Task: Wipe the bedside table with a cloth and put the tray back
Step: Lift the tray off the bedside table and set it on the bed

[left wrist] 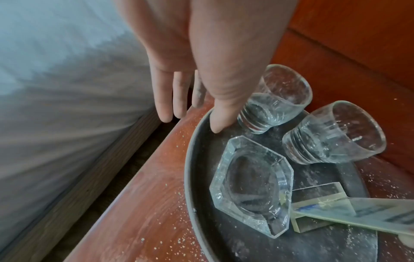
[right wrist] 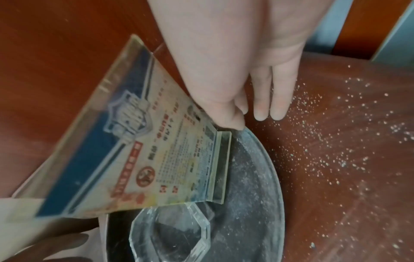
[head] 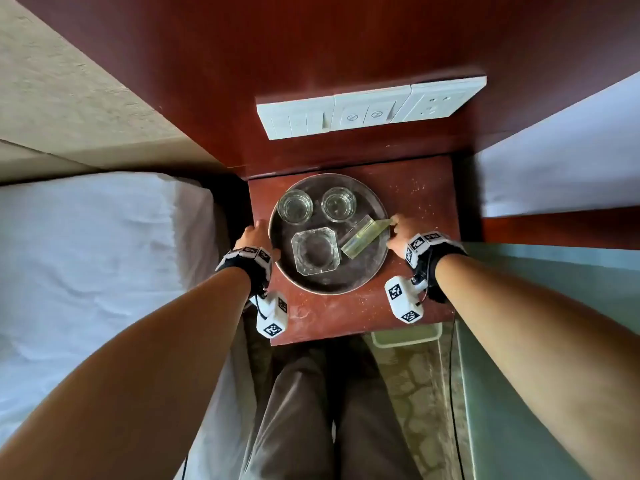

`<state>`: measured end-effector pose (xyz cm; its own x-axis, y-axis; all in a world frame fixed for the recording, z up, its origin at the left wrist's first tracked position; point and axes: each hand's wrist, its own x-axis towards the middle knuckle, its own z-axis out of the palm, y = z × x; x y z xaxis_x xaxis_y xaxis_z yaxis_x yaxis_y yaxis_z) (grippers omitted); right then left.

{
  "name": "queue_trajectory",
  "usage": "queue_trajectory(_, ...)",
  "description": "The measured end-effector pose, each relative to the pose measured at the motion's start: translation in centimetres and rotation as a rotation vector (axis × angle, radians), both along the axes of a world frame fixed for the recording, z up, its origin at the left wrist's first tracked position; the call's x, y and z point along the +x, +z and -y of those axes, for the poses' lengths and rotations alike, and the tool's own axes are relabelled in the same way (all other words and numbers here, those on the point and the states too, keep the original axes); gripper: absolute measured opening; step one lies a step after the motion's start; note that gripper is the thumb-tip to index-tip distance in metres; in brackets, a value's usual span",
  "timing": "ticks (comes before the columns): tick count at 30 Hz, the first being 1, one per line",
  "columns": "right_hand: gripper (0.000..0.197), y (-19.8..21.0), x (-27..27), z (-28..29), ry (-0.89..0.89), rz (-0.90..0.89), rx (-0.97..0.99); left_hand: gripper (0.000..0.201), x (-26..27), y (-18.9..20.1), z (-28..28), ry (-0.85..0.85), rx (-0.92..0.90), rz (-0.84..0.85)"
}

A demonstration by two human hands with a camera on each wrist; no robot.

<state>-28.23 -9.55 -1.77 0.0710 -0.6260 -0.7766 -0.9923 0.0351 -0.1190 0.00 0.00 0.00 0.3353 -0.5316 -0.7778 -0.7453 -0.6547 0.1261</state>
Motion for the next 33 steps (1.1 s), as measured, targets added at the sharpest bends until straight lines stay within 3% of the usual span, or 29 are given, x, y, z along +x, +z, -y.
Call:
queue_trajectory(8, 0.045, -1.3, 0.8, -1.0, -0.187, -0.044, 0.046, 0.059, -1.1, -2.5, -0.2, 0.094, 0.024, -0.007)
queue_trajectory(20, 0.025, -3.3, 1.0, -1.2, -0.265, -0.041, -0.014, 0.046, -1.5, -4.8, 0.6, 0.225, -0.006, 0.034)
queue_trajectory(29, 0.011, -2.1, 0.4, -1.0, -0.285, 0.013, -0.039, 0.049, -1.1, -4.1, 0.1, 0.22, 0.003, -0.009)
queue_trajectory(33, 0.014, -0.7, 0.1, -1.0, -0.275, 0.032, -0.019, 0.048, -1.1, -2.4, -0.5, 0.234, 0.009, -0.027)
